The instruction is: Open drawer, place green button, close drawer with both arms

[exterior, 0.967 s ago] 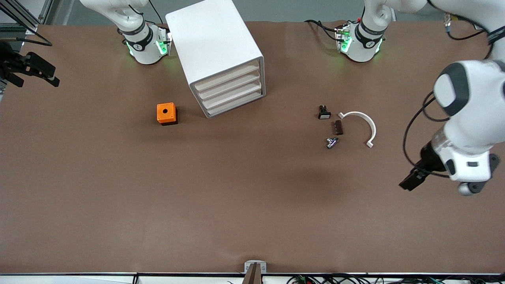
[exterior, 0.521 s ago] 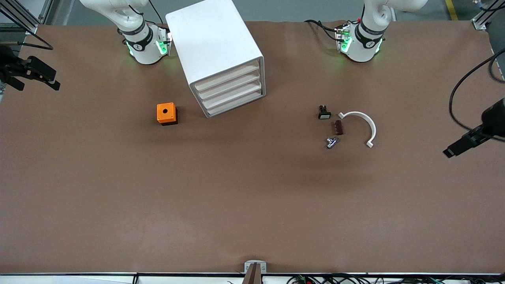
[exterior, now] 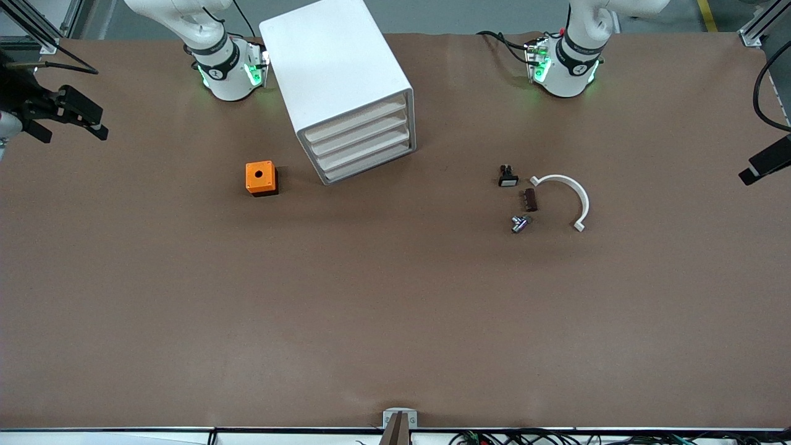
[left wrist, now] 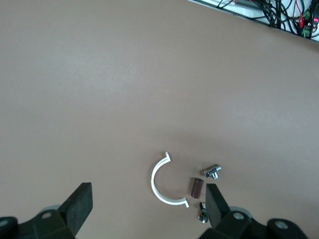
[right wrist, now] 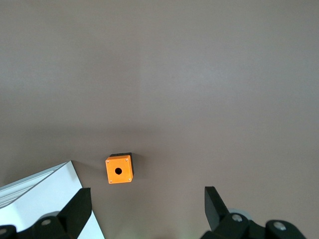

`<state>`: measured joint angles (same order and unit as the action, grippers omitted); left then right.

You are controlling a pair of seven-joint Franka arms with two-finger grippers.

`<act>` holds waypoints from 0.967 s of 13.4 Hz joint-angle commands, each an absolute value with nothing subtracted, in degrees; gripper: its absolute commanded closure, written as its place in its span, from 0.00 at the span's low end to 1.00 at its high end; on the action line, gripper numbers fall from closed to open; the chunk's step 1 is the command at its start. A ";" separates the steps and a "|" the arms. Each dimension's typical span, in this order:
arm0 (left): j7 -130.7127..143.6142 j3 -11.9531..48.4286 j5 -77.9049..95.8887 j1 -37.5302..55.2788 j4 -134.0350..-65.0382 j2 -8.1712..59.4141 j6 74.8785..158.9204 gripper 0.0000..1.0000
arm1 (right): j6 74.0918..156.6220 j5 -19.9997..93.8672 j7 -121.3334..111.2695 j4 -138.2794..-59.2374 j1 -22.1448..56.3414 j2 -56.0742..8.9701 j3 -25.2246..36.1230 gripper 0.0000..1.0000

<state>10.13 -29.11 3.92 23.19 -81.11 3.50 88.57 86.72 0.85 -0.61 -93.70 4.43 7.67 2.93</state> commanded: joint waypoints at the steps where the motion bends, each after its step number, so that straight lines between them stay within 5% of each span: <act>1: 9.49 -25.42 2.37 20.85 -83.40 0.54 87.54 0.00 | 86.13 1.76 -0.17 -92.46 4.57 7.12 3.08 0.00; 4: 9.58 -8.74 1.41 6.36 -83.76 -0.09 86.84 0.00 | 86.40 1.76 -0.18 -92.37 4.22 7.12 3.25 0.00; 10: 9.40 1.74 0.35 -1.66 -88.76 -4.30 87.10 0.00 | 86.66 1.76 -0.18 -92.37 4.04 6.77 3.34 0.00; 13: 9.49 2.37 -0.62 -1.93 -89.12 -5.18 87.10 0.00 | 86.75 1.76 -0.18 -92.37 4.57 6.50 3.34 0.00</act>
